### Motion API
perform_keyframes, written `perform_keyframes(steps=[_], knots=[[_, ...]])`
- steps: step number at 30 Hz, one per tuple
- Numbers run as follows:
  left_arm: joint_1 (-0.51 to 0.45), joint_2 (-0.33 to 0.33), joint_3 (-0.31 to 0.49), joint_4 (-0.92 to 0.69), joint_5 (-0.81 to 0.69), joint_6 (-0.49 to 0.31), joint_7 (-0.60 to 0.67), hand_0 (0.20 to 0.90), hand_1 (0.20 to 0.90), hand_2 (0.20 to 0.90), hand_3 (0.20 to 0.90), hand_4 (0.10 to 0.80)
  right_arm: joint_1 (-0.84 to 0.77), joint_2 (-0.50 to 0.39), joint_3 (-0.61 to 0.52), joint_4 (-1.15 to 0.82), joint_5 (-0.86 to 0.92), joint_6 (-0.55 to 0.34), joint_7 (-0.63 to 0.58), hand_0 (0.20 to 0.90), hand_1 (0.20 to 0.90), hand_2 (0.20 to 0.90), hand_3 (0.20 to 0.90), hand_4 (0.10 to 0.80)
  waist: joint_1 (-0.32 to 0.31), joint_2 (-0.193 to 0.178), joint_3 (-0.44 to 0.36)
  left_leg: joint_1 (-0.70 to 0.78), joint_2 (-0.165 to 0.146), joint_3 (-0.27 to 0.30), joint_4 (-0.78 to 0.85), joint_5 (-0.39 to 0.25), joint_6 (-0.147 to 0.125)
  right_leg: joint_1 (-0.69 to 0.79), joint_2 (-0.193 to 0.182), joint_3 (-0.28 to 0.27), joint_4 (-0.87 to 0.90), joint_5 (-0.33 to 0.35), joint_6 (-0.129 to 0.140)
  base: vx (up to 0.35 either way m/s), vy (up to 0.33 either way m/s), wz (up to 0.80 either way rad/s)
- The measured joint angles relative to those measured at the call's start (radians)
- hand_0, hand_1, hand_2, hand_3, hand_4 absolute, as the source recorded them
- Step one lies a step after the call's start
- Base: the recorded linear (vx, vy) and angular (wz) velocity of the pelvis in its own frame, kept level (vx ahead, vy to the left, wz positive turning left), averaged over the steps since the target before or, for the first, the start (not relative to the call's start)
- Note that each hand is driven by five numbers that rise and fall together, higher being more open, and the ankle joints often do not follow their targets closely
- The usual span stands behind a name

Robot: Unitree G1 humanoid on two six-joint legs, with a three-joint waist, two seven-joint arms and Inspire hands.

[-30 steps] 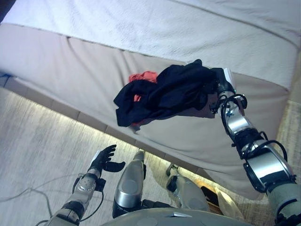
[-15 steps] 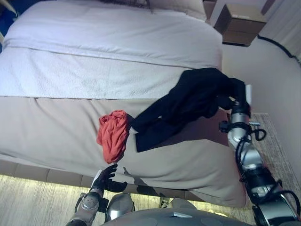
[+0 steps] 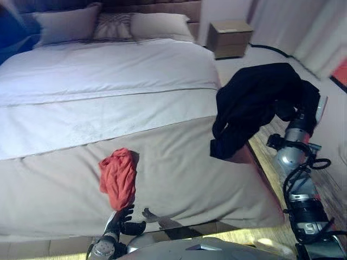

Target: Pick up the clothes from the bed and place them into the basket

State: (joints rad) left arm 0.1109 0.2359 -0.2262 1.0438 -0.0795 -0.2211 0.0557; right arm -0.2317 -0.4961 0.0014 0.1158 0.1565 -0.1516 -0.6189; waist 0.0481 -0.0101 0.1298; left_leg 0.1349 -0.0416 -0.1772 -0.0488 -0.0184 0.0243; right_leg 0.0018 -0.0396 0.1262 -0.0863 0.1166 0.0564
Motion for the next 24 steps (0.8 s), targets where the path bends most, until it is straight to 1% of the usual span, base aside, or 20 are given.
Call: perform_keyframes(steps=[1, 3, 4, 6, 7, 9, 10, 11, 12, 13, 14, 16, 17, 18, 19, 20, 21, 22, 23, 24], knots=[[-0.007, 0.007, -0.005, -0.001, 0.003, -0.005, -0.003, 0.9, 0.9, 0.9, 0.9, 0.8, 0.028, 0.005, 0.0, 0.006, -0.001, 0.004, -0.039, 0.3, 0.3, 0.3, 0.2, 0.1, -0.02, -0.012, 0.0, 0.006, -0.001, 0.025, -0.013, 0.007, -0.008, -0.008, -0.006, -0.002, 0.001, 0.017, 0.013, -0.061, 0.137, -0.52], [-0.017, 0.023, -0.019, 0.0, 0.004, -0.008, -0.001, 0.9, 0.9, 0.9, 0.9, 0.8, 0.041, 0.009, -0.002, 0.028, -0.002, 0.004, -0.07, 0.3, 0.3, 0.3, 0.2, 0.1, -0.027, -0.036, -0.001, 0.02, -0.011, 0.07, -0.034, 0.012, -0.003, -0.022, -0.026, -0.004, -0.005, 0.006, 0.019, -0.091, 0.136, -0.66], [-0.025, 0.03, -0.029, 0.002, 0.004, -0.003, -0.004, 0.9, 0.9, 0.9, 0.9, 0.8, 0.047, 0.01, -0.014, 0.05, -0.002, 0.004, -0.09, 0.3, 0.3, 0.3, 0.2, 0.1, -0.032, -0.04, -0.003, 0.015, -0.012, 0.093, -0.039, 0.016, 0.003, -0.037, -0.045, -0.04, -0.003, -0.006, 0.034, -0.102, 0.115, -0.65], [-0.036, 0.037, -0.053, 0.005, 0.004, 0.002, -0.007, 0.9, 0.9, 0.9, 0.9, 0.8, 0.058, 0.012, -0.038, 0.075, -0.002, 0.004, -0.118, 0.3, 0.3, 0.3, 0.2, 0.1, -0.041, -0.035, 0.0, 0.008, -0.012, 0.105, -0.039, 0.018, 0.011, -0.05, -0.066, -0.104, 0.004, -0.006, 0.04, -0.029, 0.103, -0.36], [-0.048, 0.041, -0.059, 0.007, 0.004, 0.003, -0.012, 0.9, 0.9, 0.9, 0.9, 0.8, 0.073, 0.013, -0.058, 0.087, -0.002, 0.005, -0.123, 0.3, 0.3, 0.3, 0.2, 0.1, -0.057, -0.036, 0.001, 0.011, -0.014, 0.126, -0.04, 0.014, 0.016, -0.054, -0.085, -0.15, 0.015, -0.017, 0.053, -0.012, 0.096, -0.35], [-0.038, 0.047, -0.067, 0.009, 0.003, 0.006, -0.015, 0.9, 0.9, 0.9, 0.9, 0.8, 0.078, 0.013, -0.074, 0.105, -0.001, 0.005, -0.118, 0.3, 0.3, 0.3, 0.2, 0.1, -0.044, -0.025, 0.007, 0.019, -0.007, 0.173, -0.04, 0.015, 0.016, -0.073, -0.108, -0.243, 0.035, -0.022, 0.057, -0.076, 0.051, -0.63], [-0.031, 0.049, -0.066, 0.008, 0.002, 0.007, -0.015, 0.9, 0.9, 0.9, 0.9, 0.8, 0.08, 0.013, -0.077, 0.109, 0.002, 0.006, -0.113, 0.3, 0.3, 0.3, 0.2, 0.1, -0.043, -0.018, 0.012, 0.027, -0.002, 0.207, -0.039, 0.013, 0.014, -0.078, -0.118, -0.322, 0.04, -0.02, 0.061, -0.117, 0.041, -1.04], [-0.01, 0.052, -0.058, 0.01, 0.002, 0.01, -0.017, 0.9, 0.9, 0.9, 0.9, 0.8, 0.085, 0.013, -0.075, 0.11, 0.002, 0.009, -0.106, 0.3, 0.3, 0.3, 0.2, 0.1, -0.018, -0.011, 0.018, 0.047, 0.007, 0.257, -0.039, 0.005, 0.002, -0.088, -0.142, -0.412, 0.065, -0.022, 0.057, -0.11, 0.032, -1.01], [-0.01, 0.054, -0.055, 0.01, 0.002, 0.014, -0.019, 0.9, 0.9, 0.9, 0.9, 0.8, 0.087, 0.015, -0.075, 0.114, 0.002, 0.011, -0.105, 0.3, 0.3, 0.3, 0.2, 0.1, -0.015, -0.012, 0.02, 0.056, 0.008, 0.279, -0.039, 0.004, 0.001, -0.093, -0.143, -0.436, 0.077, -0.007, 0.045, -0.096, 0.019, -1.05], [-0.002, 0.056, -0.048, 0.011, 0.001, 0.018, -0.021, 0.9, 0.9, 0.9, 0.9, 0.8, 0.092, 0.015, -0.075, 0.114, 0.002, 0.017, -0.103, 0.3, 0.3, 0.3, 0.2, 0.1, -0.006, -0.014, 0.021, 0.069, 0.005, 0.299, -0.039, -0.005, -0.008, -0.099, -0.139, -0.438, 0.09, 0.028, 0.031, -0.142, 0.008, -0.8], [-0.006, 0.051, -0.048, 0.015, 0.001, 0.02, -0.022, 0.9, 0.9, 0.9, 0.9, 0.8, 0.091, 0.014, -0.076, 0.122, 0.002, 0.019, -0.107, 0.3, 0.3, 0.3, 0.2, 0.1, -0.012, -0.009, 0.024, 0.066, 0.009, 0.314, -0.033, -0.02, -0.006, -0.117, -0.113, -0.407, 0.091, 0.098, 0.022, -0.149, -0.006, -0.98], [-0.035, 0.041, -0.048, 0.02, 0.001, 0.015, -0.026, 0.9, 0.9, 0.9, 0.9, 0.8, 0.049, 0.012, -0.071, 0.137, 0.002, 0.02, -0.105, 0.3, 0.3, 0.3, 0.2, 0.1, 0.006, 0.015, 0.034, 0.023, 0.0, 0.314, -0.042, -0.051, 0.054, -0.157, -0.058, -0.323, 0.028, 0.228, 0.142, -0.139, -0.01, -1.23], [-0.046, 0.043, -0.043, 0.035, 0.001, 0.005, -0.029, 0.9, 0.9, 0.9, 0.9, 0.8, 0.038, 0.021, -0.073, 0.142, 0.002, 0.019, -0.111, 0.3, 0.3, 0.3, 0.2, 0.1, 0.014, 0.025, 0.046, 0.027, 0.031, 0.326, -0.042, -0.028, 0.061, -0.15, -0.056, -0.32, 0.012, 0.207, 0.142, -0.143, -0.032, -0.82], [-0.072, 0.037, -0.027, 0.051, 0.0, 0.005, -0.025, 0.9, 0.9, 0.9, 0.9, 0.8, 0.045, 0.022, -0.078, 0.151, 0.004, 0.02, -0.123, 0.3, 0.3, 0.3, 0.2, 0.1, -0.005, 0.033, 0.058, 0.026, 0.057, 0.341, -0.039, -0.013, 0.041, -0.156, -0.062, -0.406, 0.114, 0.078, 0.052, -0.166, -0.079, -0.41], [-0.078, 0.033, -0.011, 0.052, 0.0, -0.003, -0.023, 0.9, 0.9, 0.9, 0.9, 0.8, 0.047, 0.024, -0.08, 0.16, 0.012, 0.032, -0.138, 0.3, 0.3, 0.3, 0.2, 0.1, 0.002, 0.056, 0.061, 0.031, 0.1, 0.357, -0.04, -0.006, 0.029, -0.156, -0.072, -0.502, 0.256, 0.017, 0.0, -0.145, -0.097, -0.46], [-0.077, 0.037, -0.01, 0.041, -0.001, -0.016, -0.023, 0.9, 0.9, 0.9, 0.9, 0.8, 0.045, 0.026, -0.077, 0.157, 0.014, 0.037, -0.145, 0.3, 0.3, 0.3, 0.2, 0.1, 0.029, 0.068, 0.058, 0.044, 0.132, 0.394, -0.038, -0.001, 0.018, -0.15, -0.094, -0.567, 0.37, -0.048, 0.005, -0.142, -0.163, -1.02], [-0.079, 0.047, -0.013, 0.04, -0.001, -0.022, -0.022, 0.9, 0.9, 0.9, 0.9, 0.8, 0.045, 0.026, -0.071, 0.142, 0.005, 0.037, -0.146, 0.3, 0.3, 0.3, 0.2, 0.1, 0.066, 0.061, 0.057, 0.059, 0.147, 0.433, -0.034, 0.001, 0.014, -0.129, -0.146, -0.614, 0.452, -0.101, 0.011, -0.112, -0.18, -1.26], [-0.076, 0.048, -0.011, 0.04, -0.002, -0.02, -0.018, 0.9, 0.9, 0.9, 0.9, 0.8, 0.045, 0.027, -0.062, 0.117, -0.007, 0.037, -0.145, 0.3, 0.3, 0.3, 0.2, 0.1, 0.087, 0.051, 0.054, 0.068, 0.156, 0.475, -0.023, 0.001, 0.014, -0.085, -0.181, -0.65, 0.444, -0.135, 0.01, -0.165, -0.268, -1.29], [-0.07, 0.051, -0.007, 0.039, -0.007, -0.02, -0.011, 0.9, 0.9, 0.9, 0.9, 0.8, 0.043, 0.027, -0.047, 0.084, -0.021, 0.037, -0.146, 0.3, 0.3, 0.3, 0.2, 0.1, 0.111, 0.042, 0.051, 0.076, 0.159, 0.504, -0.011, 0.0, 0.011, -0.038, -0.197, -0.668, 0.369, -0.131, 0.005, -0.14, -0.246, -1.18], [-0.067, 0.058, -0.002, 0.036, -0.009, -0.02, -0.004, 0.9, 0.9, 0.9, 0.9, 0.8, 0.03, 0.028, -0.017, 0.049, -0.031, 0.035, -0.146, 0.3, 0.3, 0.3, 0.2, 0.1, 0.124, 0.022, 0.052, 0.078, 0.155, 0.526, 0.009, -0.004, 0.004, 0.01, -0.188, -0.654, 0.26, -0.092, -0.021, -0.121, -0.266, -1.08]])
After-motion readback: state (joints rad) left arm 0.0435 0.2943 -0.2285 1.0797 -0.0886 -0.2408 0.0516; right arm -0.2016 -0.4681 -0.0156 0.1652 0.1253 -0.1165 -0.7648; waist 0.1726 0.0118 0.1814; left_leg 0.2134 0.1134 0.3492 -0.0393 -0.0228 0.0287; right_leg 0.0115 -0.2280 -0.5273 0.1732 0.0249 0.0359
